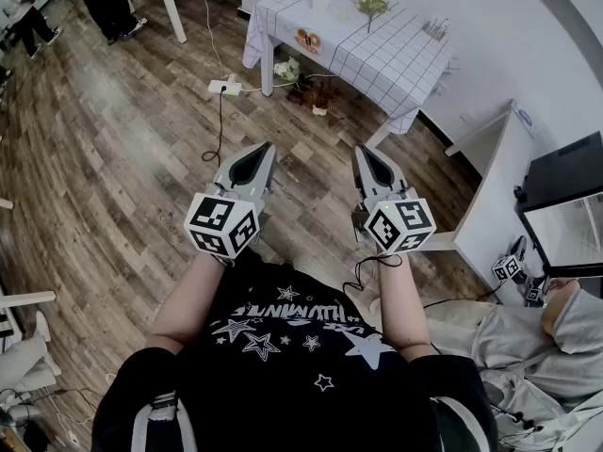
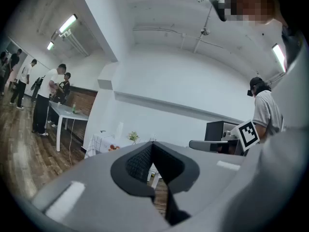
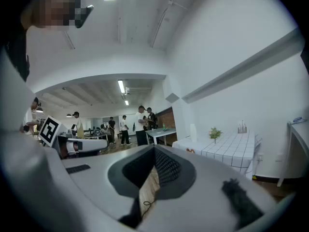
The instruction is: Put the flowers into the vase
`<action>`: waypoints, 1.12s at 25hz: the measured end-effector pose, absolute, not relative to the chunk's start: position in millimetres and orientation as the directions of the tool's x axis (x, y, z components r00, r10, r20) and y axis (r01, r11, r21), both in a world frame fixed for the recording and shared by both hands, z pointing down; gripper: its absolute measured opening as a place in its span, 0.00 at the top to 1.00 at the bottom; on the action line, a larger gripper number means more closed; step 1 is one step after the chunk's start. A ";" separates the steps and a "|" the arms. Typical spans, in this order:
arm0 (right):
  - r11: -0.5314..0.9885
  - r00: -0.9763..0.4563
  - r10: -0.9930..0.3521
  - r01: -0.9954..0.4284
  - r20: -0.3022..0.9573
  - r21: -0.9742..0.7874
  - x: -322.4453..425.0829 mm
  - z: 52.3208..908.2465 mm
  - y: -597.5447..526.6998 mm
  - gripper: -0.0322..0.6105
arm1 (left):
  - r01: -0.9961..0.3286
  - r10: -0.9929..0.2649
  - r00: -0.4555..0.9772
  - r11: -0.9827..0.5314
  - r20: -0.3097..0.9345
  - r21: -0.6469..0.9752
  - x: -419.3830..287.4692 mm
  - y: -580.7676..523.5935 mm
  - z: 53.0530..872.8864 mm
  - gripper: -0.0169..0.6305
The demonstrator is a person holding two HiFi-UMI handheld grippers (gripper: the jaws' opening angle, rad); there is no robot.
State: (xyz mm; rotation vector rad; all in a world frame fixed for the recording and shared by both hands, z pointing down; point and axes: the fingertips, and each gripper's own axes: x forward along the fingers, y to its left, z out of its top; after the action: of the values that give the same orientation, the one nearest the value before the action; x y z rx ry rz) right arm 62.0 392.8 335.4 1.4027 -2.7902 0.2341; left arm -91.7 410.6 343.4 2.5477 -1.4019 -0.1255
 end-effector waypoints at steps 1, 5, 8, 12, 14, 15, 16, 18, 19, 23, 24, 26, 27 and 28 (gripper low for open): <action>0.587 -0.598 -0.798 -0.799 0.074 -0.130 61.7 335.1 392.7 0.93 | -0.822 -0.842 0.538 -0.515 0.035 0.242 -92.1 410.5 342.8 0.96; 0.586 -0.597 -0.799 -0.801 0.076 -0.124 60.9 335.5 391.7 0.93 | -0.821 -0.841 0.540 -0.518 0.033 0.239 -91.8 409.9 341.1 0.96; 0.588 -0.598 -0.797 -0.800 0.078 -0.119 60.1 336.9 391.1 0.93 | -0.821 -0.840 0.542 -0.520 0.037 0.236 -90.7 409.0 342.3 0.96; 0.585 -0.594 -0.801 -0.803 0.075 -0.118 63.3 336.9 390.3 0.93 | -0.826 -0.843 0.535 -0.508 0.056 0.244 -90.8 404.8 347.6 0.96; 0.583 -0.592 -0.803 -0.804 0.071 -0.118 66.4 336.5 391.2 0.93 | -0.826 -0.842 0.536 -0.508 0.059 0.245 -89.9 404.3 347.0 0.96; 0.581 -0.590 -0.805 -0.806 0.068 -0.116 68.4 336.2 391.6 0.93 | -0.825 -0.841 0.537 -0.510 0.060 0.242 -88.8 404.1 346.5 0.96; 0.578 -0.586 -0.808 -0.808 0.064 -0.114 70.8 335.9 391.8 0.93 | -0.825 -0.840 0.539 -0.512 0.061 0.239 -87.4 403.9 346.5 0.96; 0.568 -0.576 -0.815 -0.815 0.058 -0.113 76.4 336.1 391.6 0.93 | -0.827 -0.840 0.538 -0.511 0.066 0.235 -84.4 402.8 347.8 0.96; 0.564 -0.572 -0.818 -0.818 0.055 -0.116 79.3 336.4 391.2 0.93 | -0.829 -0.841 0.536 -0.509 0.069 0.234 -82.9 402.0 348.4 0.96; 0.552 -0.563 -0.826 -0.818 0.029 -0.162 90.9 337.8 391.3 0.93 | -0.834 -0.845 0.529 -0.501 0.076 0.233 -78.5 400.3 349.8 0.96; 0.552 -0.563 -0.826 -0.817 0.024 -0.170 93.4 338.6 391.7 0.93 | -0.834 -0.846 0.528 -0.500 0.078 0.233 -77.5 400.2 350.3 0.96; 0.546 -0.558 -0.829 -0.819 0.025 -0.176 98.0 341.8 391.4 0.93 | -0.836 -0.846 0.527 -0.498 0.084 0.232 -76.1 399.8 351.3 0.96; 0.540 -0.553 -0.833 -0.823 0.029 -0.178 100.1 344.1 390.5 0.93 | -0.836 -0.846 0.526 -0.497 0.087 0.231 -76.1 399.4 351.8 0.96; 0.532 -0.546 -0.837 -0.827 0.034 -0.184 101.8 346.6 389.2 0.93 | -0.837 -0.846 0.526 -0.496 0.089 0.230 -76.6 398.5 352.2 0.96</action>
State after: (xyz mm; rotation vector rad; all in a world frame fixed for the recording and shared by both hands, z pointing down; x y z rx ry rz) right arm 101.8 389.2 346.6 1.5226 -2.7998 0.2855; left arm -76.6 398.5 352.2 2.5227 -1.4193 -0.0523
